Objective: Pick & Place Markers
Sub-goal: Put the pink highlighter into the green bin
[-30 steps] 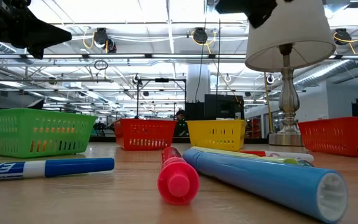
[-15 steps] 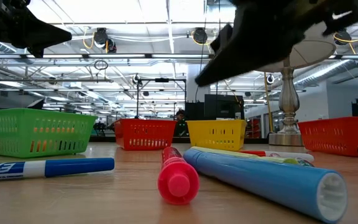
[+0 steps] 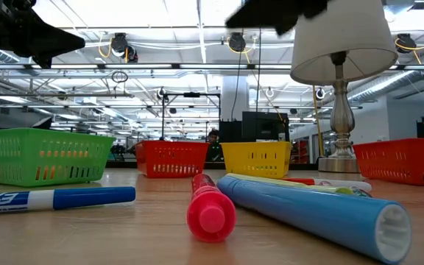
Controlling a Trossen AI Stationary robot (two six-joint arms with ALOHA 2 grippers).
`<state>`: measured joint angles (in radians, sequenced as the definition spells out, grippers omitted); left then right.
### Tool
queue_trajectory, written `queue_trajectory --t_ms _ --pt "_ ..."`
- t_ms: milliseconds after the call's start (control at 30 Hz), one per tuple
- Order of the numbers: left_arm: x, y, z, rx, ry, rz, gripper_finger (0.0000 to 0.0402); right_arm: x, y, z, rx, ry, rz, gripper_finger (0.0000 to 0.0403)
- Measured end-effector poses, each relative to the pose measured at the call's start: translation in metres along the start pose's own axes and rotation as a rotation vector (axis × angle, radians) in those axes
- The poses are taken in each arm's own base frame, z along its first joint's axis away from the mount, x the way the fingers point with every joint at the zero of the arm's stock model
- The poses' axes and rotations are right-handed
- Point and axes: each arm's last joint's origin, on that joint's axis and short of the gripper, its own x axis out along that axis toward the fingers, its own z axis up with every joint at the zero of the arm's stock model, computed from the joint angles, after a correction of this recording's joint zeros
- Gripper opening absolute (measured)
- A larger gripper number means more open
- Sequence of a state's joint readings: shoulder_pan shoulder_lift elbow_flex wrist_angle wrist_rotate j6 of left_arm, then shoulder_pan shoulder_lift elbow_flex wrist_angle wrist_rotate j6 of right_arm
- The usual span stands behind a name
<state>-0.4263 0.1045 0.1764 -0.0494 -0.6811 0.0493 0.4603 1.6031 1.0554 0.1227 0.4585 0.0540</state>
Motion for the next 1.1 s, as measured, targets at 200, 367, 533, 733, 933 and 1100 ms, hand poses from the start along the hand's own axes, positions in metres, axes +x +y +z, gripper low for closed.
queue_trajectory --t_ms 200,367,533,733,933,1100 --pt "0.000 0.000 0.000 -0.002 0.000 0.001 0.0035 -0.023 -0.011 0.016 0.023 -0.089 -0.008 0.0001" --pt "0.000 0.000 0.000 -0.003 0.000 0.001 0.0035 -0.021 -0.007 -0.007 0.044 -0.042 0.000 0.0001" --pt "0.000 0.000 0.000 -0.009 0.000 0.000 0.0035 -0.020 -0.005 -0.034 0.104 -0.052 0.011 0.0001" --pt "0.000 0.000 0.000 -0.020 0.000 0.000 0.0035 -0.022 -0.005 -0.052 0.108 -0.141 0.026 0.0001" --pt "0.000 0.000 0.000 -0.087 -0.002 -0.012 0.0035 -0.023 -0.006 -0.056 0.101 -0.168 0.026 0.0001" --pt "0.000 0.000 0.000 -0.087 -0.002 -0.018 0.0035 -0.023 -0.006 -0.056 0.103 -0.168 0.027 0.0001"
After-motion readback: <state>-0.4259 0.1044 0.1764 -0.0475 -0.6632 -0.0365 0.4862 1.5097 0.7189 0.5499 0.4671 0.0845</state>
